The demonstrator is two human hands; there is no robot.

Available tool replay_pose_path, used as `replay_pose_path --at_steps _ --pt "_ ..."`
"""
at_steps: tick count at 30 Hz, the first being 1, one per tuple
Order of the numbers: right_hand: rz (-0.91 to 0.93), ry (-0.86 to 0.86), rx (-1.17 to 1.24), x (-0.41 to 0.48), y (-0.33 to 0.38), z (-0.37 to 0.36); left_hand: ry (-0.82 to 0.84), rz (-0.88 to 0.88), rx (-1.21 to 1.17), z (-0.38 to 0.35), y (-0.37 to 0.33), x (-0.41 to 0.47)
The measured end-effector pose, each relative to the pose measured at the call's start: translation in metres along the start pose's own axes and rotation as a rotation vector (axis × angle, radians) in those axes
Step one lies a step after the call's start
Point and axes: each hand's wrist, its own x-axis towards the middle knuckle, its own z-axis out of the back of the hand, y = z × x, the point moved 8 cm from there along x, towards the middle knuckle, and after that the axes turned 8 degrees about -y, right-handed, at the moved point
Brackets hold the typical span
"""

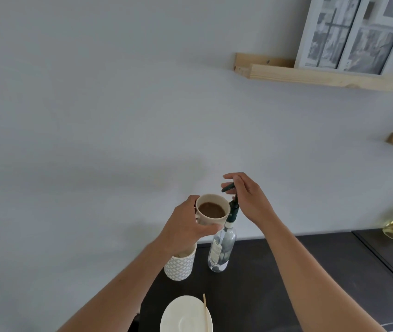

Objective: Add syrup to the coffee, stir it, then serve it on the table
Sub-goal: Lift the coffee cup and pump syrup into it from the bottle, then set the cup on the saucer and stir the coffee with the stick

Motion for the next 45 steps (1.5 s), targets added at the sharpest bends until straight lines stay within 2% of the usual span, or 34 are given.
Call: replay_pose_path --at_steps 12,19,29,41,45 --pt "-0.063 -0.032 0.064 -0.007 -0.020 0.023 0.021 0.049 0.031 0.003 0.043 -0.039" --pt "-0.230 -0.037 0.034 -0.045 -0.098 0.024 0.055 0.119 0.014 -0.004 0.081 -0.076" --pt "-0.479 0.140 -0.112 -0.146 -0.227 -0.037 0.083 0.268 -0.010 -0.028 0.157 -0.137" --pt "-0.589 0.500 -0.403 -0.237 -0.254 -0.094 0.067 0.413 0.002 -0.043 0.215 -0.189" --pt "-0.648 0.515 -0.407 -0.250 -0.261 -0.107 0.071 0.434 -0.009 -0.046 0.219 -0.193"
